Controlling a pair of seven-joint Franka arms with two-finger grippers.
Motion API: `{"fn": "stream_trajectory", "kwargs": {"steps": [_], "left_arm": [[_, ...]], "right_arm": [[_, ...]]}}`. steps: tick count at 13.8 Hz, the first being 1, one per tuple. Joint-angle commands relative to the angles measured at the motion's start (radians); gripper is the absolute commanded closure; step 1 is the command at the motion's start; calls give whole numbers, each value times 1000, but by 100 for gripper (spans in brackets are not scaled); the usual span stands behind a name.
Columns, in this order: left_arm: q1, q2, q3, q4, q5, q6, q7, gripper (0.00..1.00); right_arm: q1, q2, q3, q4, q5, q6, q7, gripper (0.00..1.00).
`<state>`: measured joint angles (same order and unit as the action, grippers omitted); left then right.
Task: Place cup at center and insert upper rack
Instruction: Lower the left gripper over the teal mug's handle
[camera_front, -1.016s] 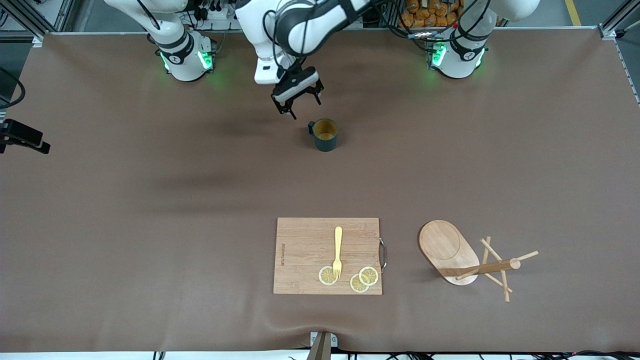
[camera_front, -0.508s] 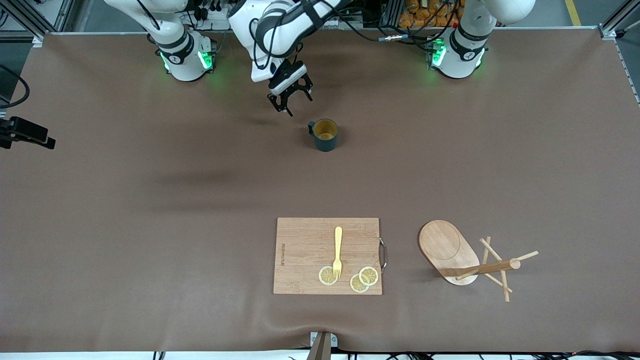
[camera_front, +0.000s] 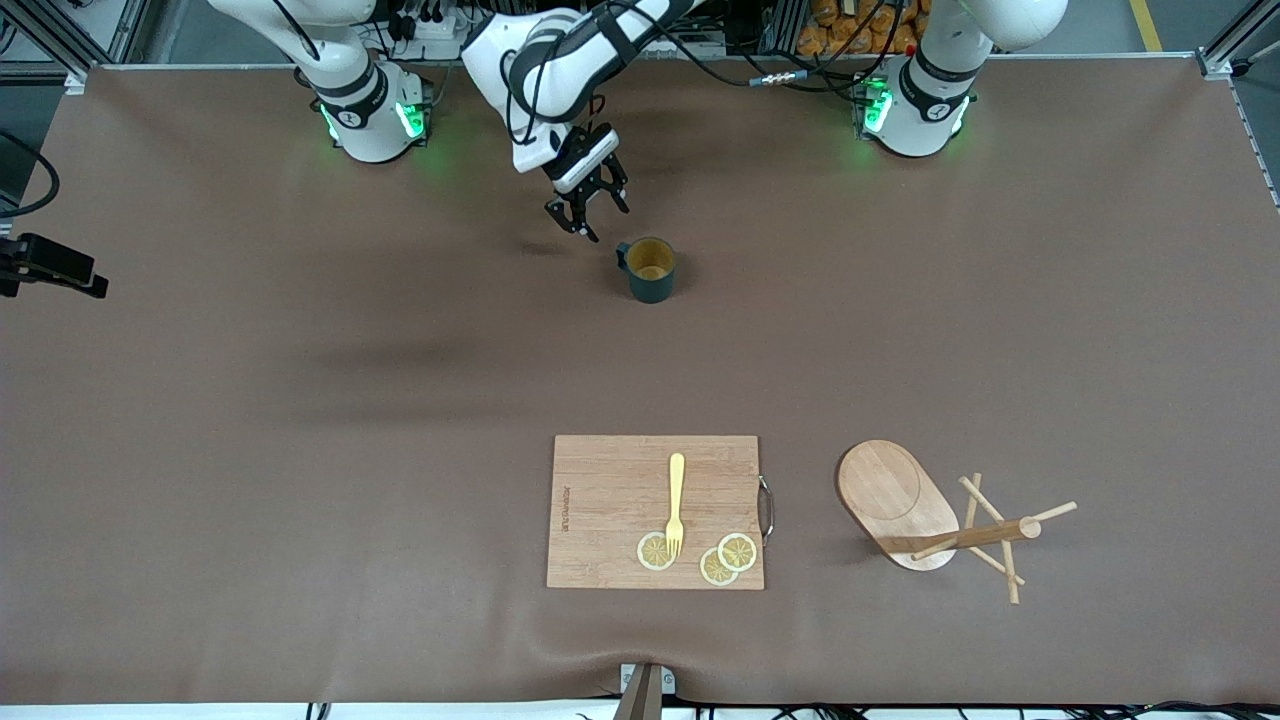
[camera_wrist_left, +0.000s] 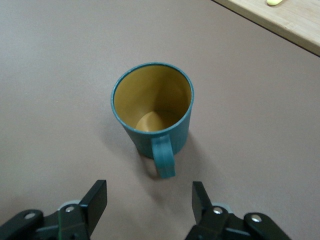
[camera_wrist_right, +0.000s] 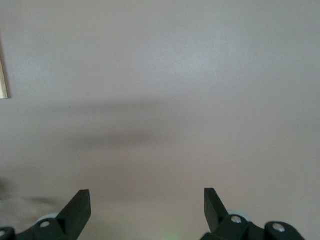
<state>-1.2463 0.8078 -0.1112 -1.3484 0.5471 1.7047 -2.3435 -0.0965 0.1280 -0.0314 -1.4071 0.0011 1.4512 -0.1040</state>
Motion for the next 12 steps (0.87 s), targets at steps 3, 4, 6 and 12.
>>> {"fn": "stream_trajectory", "kwargs": {"steps": [3, 4, 6, 12], "left_arm": [[-27, 39, 28, 35, 25, -34, -55, 32], [-38, 42, 36, 35, 25, -36, -74, 34], [-47, 50, 56, 35, 24, -37, -94, 36], [-56, 64, 87, 38, 24, -34, -94, 36]], "right_arm": [[-9, -21, 14, -20, -4, 6, -2, 0], [-8, -21, 14, -20, -4, 6, -2, 0], [-2, -22, 16, -20, -4, 5, -2, 0], [1, -21, 16, -18, -4, 6, -5, 0]]}}
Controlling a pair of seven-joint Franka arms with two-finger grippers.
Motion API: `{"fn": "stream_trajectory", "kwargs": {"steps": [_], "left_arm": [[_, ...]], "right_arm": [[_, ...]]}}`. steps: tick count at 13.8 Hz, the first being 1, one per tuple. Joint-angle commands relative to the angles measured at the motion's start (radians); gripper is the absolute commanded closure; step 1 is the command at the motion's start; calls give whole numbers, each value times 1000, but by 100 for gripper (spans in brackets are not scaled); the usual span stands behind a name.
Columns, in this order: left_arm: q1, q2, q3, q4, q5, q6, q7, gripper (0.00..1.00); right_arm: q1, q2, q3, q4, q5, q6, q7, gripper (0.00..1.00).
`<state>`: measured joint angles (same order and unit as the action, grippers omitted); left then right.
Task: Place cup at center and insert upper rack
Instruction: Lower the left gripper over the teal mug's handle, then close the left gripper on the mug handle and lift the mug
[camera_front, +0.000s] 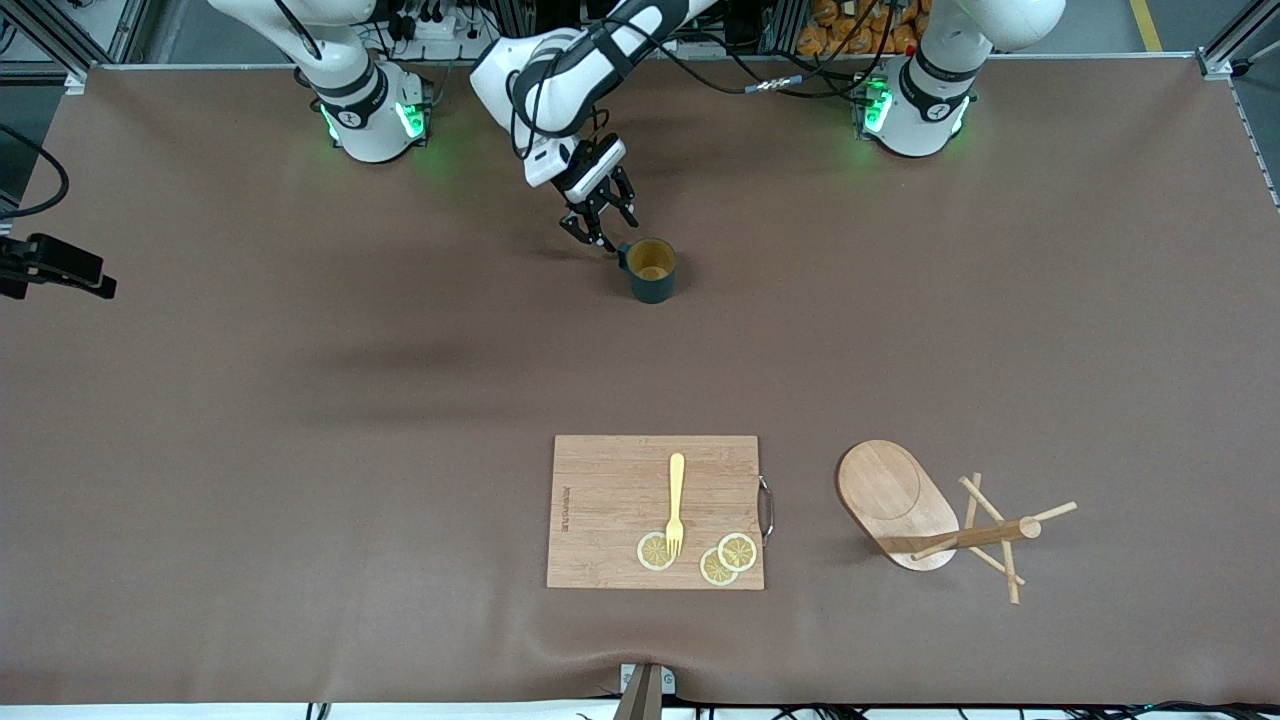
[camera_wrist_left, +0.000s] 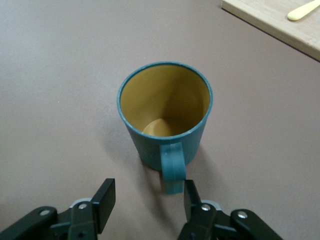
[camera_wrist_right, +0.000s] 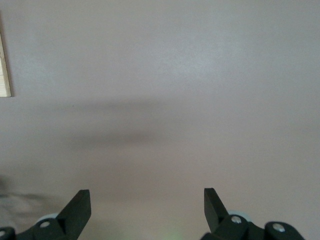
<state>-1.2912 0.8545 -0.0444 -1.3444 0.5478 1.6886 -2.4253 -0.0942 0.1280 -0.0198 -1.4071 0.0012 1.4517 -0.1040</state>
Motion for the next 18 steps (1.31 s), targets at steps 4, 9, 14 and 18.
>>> {"fn": "stream_trajectory", "kwargs": {"steps": [4, 9, 14, 18], "left_arm": [[-11, 31, 49, 65, 23, -6, -14, 36], [-11, 37, 83, 67, 23, 29, -20, 36], [-7, 52, 101, 67, 21, 51, -58, 36], [-4, 80, 103, 67, 20, 57, -90, 36]], "right_arm": [[-4, -16, 4, -20, -6, 3, -17, 0], [-1, -16, 4, -18, -4, 6, -17, 0], [1, -16, 4, -18, -4, 6, -17, 0], [1, -16, 4, -18, -4, 4, -17, 0]]}}
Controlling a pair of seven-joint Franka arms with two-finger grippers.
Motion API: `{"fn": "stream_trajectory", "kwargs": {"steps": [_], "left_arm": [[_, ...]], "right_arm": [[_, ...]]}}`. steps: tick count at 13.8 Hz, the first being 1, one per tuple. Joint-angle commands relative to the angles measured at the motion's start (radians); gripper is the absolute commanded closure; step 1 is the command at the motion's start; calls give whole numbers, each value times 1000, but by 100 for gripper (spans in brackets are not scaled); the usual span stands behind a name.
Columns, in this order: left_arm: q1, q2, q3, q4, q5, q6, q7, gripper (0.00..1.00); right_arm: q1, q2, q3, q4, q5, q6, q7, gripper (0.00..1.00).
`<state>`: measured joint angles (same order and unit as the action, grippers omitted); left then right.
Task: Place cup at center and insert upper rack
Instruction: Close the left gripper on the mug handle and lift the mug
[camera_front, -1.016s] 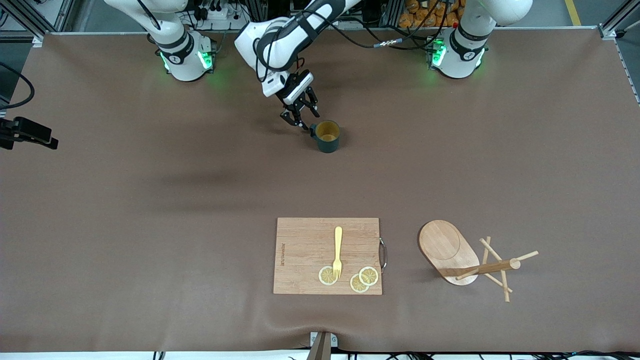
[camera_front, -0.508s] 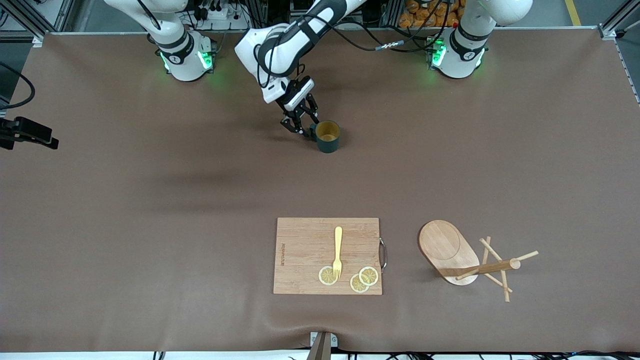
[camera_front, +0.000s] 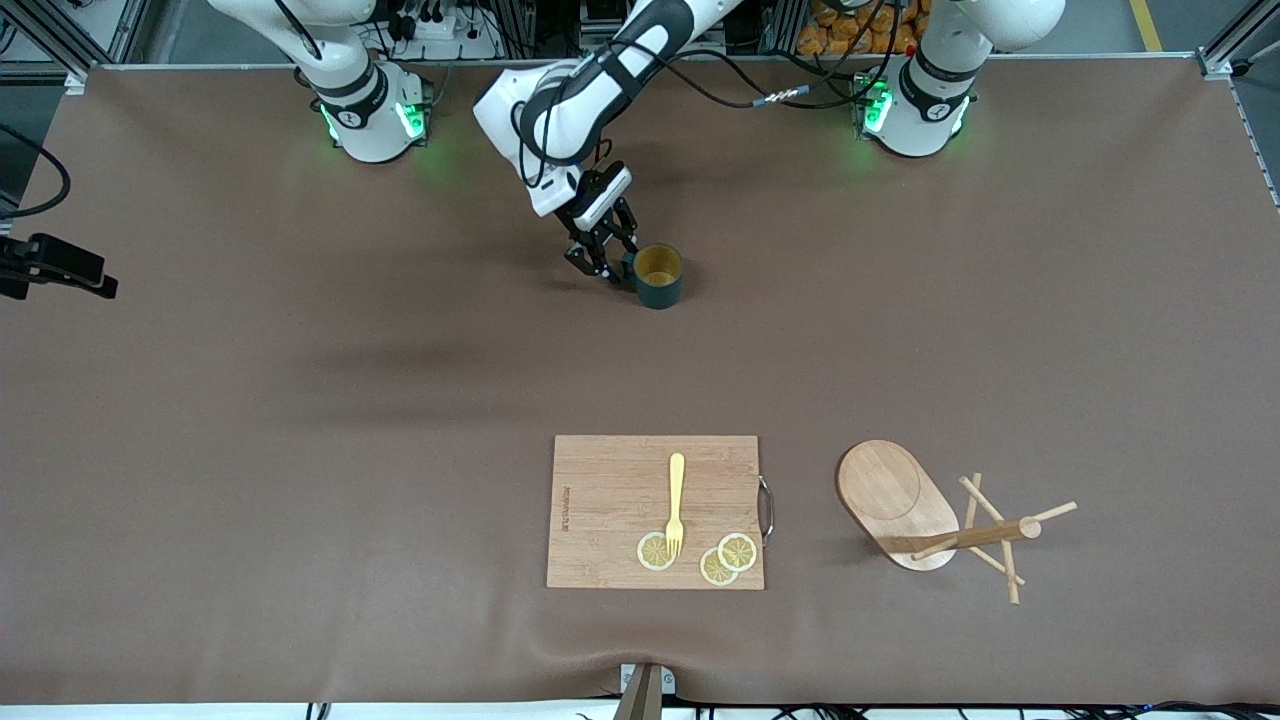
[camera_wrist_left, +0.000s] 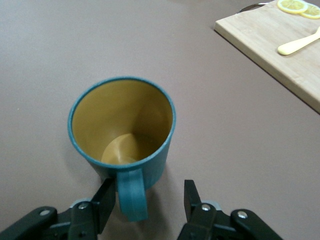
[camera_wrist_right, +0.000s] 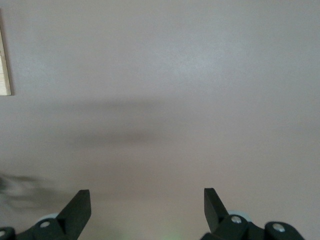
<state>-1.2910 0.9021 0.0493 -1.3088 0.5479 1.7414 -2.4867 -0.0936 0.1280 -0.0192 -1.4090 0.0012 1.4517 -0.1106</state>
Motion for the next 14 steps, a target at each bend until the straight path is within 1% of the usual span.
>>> {"fn": "stream_trajectory", "kwargs": {"steps": [1, 5, 6, 7, 8, 14], "left_arm": [[-2, 34, 9, 31, 20, 4, -40, 36], [4, 35, 9, 31, 6, 7, -63, 37], [4, 35, 7, 31, 4, 7, -63, 39], [4, 35, 7, 31, 3, 7, -64, 44], [7, 35, 7, 31, 3, 7, -72, 47], [16, 41, 7, 29, -23, 17, -87, 48]], "right_arm": [[0, -16, 4, -16, -4, 4, -11, 0], [0, -16, 4, -16, -4, 6, -11, 0], [0, -16, 4, -16, -4, 4, -11, 0], [0, -16, 4, -16, -4, 4, -11, 0], [0, -16, 4, -16, -4, 4, -11, 0], [0, -16, 4, -16, -4, 4, -11, 0]]}}
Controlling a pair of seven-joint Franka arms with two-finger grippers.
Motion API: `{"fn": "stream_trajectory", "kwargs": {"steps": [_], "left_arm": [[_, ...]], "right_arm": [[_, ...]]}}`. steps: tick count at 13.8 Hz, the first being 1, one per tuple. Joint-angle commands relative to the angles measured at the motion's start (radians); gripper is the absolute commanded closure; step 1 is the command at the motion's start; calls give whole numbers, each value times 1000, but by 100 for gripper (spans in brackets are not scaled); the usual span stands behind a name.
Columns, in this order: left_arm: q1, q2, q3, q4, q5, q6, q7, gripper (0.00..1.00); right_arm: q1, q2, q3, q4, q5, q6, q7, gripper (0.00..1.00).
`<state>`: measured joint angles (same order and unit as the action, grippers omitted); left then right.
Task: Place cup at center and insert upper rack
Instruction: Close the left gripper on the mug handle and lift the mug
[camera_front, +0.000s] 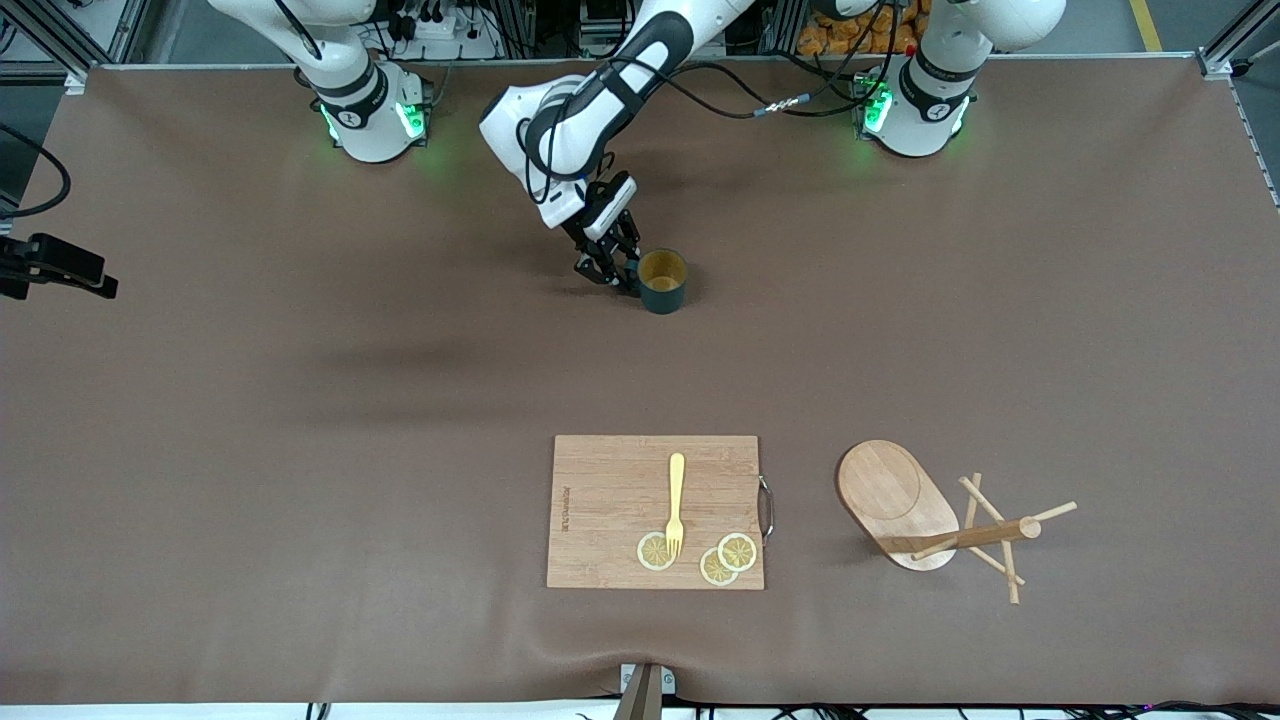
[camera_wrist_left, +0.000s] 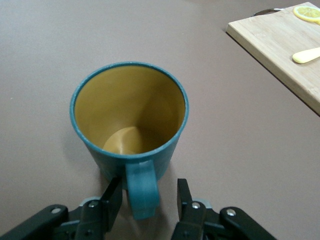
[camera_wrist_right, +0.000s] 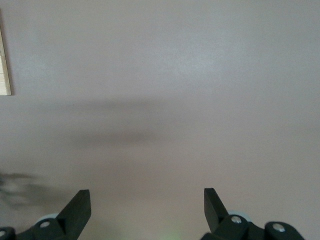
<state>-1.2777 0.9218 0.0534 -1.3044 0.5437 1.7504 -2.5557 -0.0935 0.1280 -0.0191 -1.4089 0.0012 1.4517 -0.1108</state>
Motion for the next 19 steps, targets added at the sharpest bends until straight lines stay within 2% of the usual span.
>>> {"fn": "stream_trajectory", "kwargs": {"steps": [1, 3, 7, 15, 19], "left_arm": [[6, 23, 3, 25, -21, 20, -20, 48], [8, 29, 3, 25, -22, 38, -32, 51], [9, 28, 3, 27, -36, 43, -32, 66], [29, 16, -1, 27, -62, 43, -25, 73], [31, 11, -7, 27, -70, 44, 0, 84]], "right_arm": [[0, -16, 4, -15, -4, 4, -10, 0], [0, -18, 4, -13, -4, 4, -10, 0], [0, -19, 4, -12, -4, 4, -4, 0], [3, -47, 7, -5, -3, -5, 6, 0], [14, -79, 10, -13, -4, -5, 7, 0]]}}
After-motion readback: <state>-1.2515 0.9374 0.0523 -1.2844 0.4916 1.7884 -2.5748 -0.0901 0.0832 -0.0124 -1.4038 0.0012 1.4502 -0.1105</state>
